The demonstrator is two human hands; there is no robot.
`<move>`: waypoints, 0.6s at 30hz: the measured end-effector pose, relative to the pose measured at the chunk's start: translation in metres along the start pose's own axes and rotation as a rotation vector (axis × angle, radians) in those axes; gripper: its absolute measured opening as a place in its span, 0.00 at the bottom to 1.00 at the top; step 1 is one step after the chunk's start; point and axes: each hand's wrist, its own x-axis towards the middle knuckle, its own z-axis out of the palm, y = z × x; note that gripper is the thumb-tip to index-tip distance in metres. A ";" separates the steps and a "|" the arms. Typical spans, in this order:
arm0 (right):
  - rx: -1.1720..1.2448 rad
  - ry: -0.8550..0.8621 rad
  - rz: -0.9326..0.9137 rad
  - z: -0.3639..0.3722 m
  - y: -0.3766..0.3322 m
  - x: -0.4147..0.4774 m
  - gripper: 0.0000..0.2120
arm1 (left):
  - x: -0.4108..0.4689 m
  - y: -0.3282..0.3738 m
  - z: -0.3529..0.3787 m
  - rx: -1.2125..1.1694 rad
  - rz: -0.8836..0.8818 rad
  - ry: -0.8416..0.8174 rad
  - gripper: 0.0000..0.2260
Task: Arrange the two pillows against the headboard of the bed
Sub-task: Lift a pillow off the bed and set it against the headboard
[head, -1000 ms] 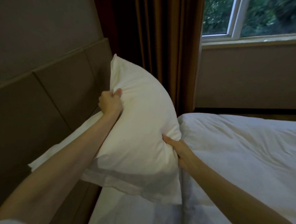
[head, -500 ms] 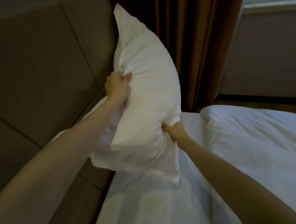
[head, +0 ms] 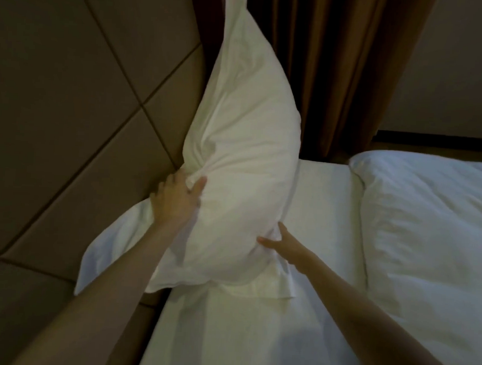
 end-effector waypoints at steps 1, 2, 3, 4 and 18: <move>-0.013 -0.023 0.038 0.000 0.007 -0.002 0.45 | -0.007 -0.012 0.002 0.052 -0.053 -0.006 0.31; -0.039 -0.037 0.082 0.001 0.015 -0.004 0.45 | -0.015 -0.024 0.004 0.089 -0.092 -0.024 0.34; -0.093 -0.040 0.123 0.003 0.023 -0.006 0.47 | -0.024 -0.035 0.006 0.112 -0.111 -0.046 0.35; -0.193 -0.026 0.147 0.007 0.032 -0.007 0.48 | -0.031 -0.042 0.006 0.133 -0.106 -0.063 0.34; -0.518 -0.517 0.260 0.072 0.022 -0.064 0.15 | 0.025 -0.002 -0.111 0.264 0.166 0.136 0.18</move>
